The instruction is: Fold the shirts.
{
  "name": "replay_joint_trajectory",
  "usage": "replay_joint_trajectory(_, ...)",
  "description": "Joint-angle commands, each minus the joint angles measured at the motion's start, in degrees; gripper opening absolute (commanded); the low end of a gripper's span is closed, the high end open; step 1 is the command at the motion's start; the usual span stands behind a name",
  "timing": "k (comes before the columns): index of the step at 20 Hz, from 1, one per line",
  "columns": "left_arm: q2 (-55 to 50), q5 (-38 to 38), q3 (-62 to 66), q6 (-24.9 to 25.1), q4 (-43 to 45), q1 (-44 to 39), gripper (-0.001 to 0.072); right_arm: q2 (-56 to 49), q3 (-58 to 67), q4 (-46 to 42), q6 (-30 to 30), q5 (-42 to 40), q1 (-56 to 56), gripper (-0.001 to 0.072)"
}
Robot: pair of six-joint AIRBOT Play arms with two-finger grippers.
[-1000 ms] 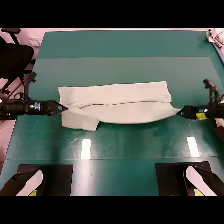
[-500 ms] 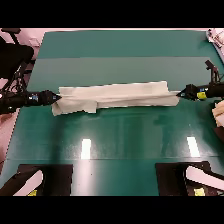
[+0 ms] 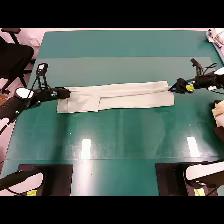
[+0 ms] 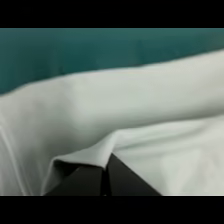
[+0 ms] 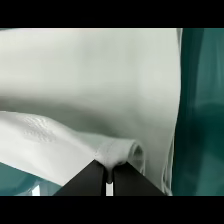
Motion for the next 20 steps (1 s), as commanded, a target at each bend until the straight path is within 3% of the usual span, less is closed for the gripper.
replay_joint_trajectory(1, -1.8, 12.6, 0.1, 1.2, 2.1, -1.3, 0.0024, -6.0, 6.1, 0.2, -0.1, 0.1, 2.1, 0.0019)
replay_joint_trajectory(7, -2.0, 11.5, 0.1, 4.4, 4.6, -1.3, 0.0026, -11.0, 11.8, 0.0, 0.2, 3.2, 4.1, 0.0027)
replay_joint_trajectory(8, -2.0, 11.5, 0.1, 4.8, 4.6, -1.3, 0.0114, -10.8, 11.8, 0.1, 0.2, 3.3, 4.1, 0.0134)
replay_joint_trajectory(9, -1.9, 11.6, 0.1, 4.7, 4.6, -1.3, 0.0384, -10.5, 11.8, 0.1, 0.2, 3.5, 4.0, 0.0361)
replay_joint_trajectory(10, -1.9, 11.9, 0.2, 4.7, 4.6, -1.3, 0.0483, -10.1, 11.8, 0.0, 0.2, 3.4, 4.0, 0.0484)
replay_joint_trajectory(13, -1.4, 9.6, 2.8, 4.3, 4.7, -1.3, 0.0479, -6.9, 11.8, -0.2, -1.0, 2.7, 3.0, 0.0487)
replay_joint_trajectory(16, -0.9, -3.3, 9.7, -3.8, 11.5, -1.3, 0.0476, -2.4, 11.8, -0.4, -1.0, 2.9, 0.5, 0.0488)
replay_joint_trajectory(17, -0.9, -8.0, 12.4, -7.7, 14.4, -1.5, 0.0351, -0.9, 11.8, -0.4, -1.0, 3.7, -0.8, 0.0498)
replay_joint_trajectory(18, -0.9, -12.0, 14.8, -9.7, 14.7, -1.5, 0.0271, 0.5, 11.8, -0.4, -0.9, 4.7, -2.0, 0.0498)
replay_joint_trajectory(20, -0.9, -17.3, 18.5, -12.6, 12.9, -2.5, 0.0022, 2.3, 11.8, -0.3, -0.2, 7.0, -4.2, 0.0499)
